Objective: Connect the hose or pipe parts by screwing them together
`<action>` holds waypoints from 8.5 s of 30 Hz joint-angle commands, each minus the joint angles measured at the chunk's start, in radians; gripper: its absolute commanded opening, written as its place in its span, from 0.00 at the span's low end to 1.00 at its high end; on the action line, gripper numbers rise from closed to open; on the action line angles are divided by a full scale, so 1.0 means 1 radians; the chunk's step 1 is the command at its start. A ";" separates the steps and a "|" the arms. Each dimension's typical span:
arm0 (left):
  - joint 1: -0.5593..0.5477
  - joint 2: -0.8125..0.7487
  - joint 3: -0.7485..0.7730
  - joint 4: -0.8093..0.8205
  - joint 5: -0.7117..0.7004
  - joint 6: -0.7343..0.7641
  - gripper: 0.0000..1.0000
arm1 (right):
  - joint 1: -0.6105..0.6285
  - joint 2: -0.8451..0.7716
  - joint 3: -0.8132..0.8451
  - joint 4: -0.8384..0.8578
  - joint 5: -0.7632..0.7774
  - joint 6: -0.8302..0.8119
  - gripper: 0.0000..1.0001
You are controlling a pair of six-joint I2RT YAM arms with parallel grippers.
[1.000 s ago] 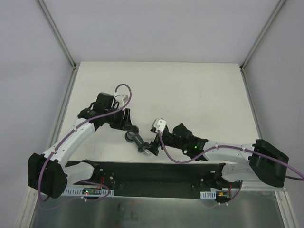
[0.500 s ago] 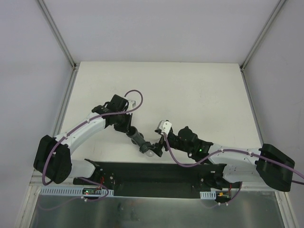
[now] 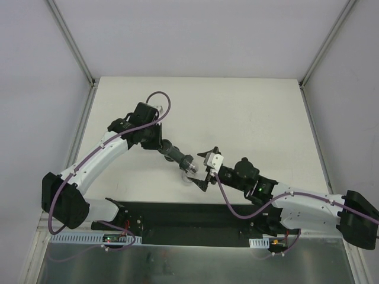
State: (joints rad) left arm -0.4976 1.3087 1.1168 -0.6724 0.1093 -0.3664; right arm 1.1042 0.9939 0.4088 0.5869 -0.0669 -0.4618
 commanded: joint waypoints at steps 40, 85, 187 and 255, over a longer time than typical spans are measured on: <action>-0.001 -0.473 -0.404 0.655 -0.103 -0.143 0.00 | -0.440 0.537 0.208 0.684 -0.329 1.310 0.40; 0.025 -0.235 -0.037 0.112 0.078 -0.275 0.00 | -0.085 0.250 0.262 0.022 -0.017 -0.071 0.40; 0.042 -0.293 0.043 0.034 0.076 -0.359 0.00 | 0.052 0.201 0.343 -0.187 0.166 -0.594 0.71; 0.085 -0.334 -0.104 0.207 0.182 -0.428 0.00 | -0.018 0.166 0.311 -0.200 0.035 -0.427 0.33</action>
State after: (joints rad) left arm -0.4168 1.0073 0.9794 -0.5583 0.2134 -0.7704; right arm 1.1587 1.1473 0.6903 0.3122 0.0261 -1.1122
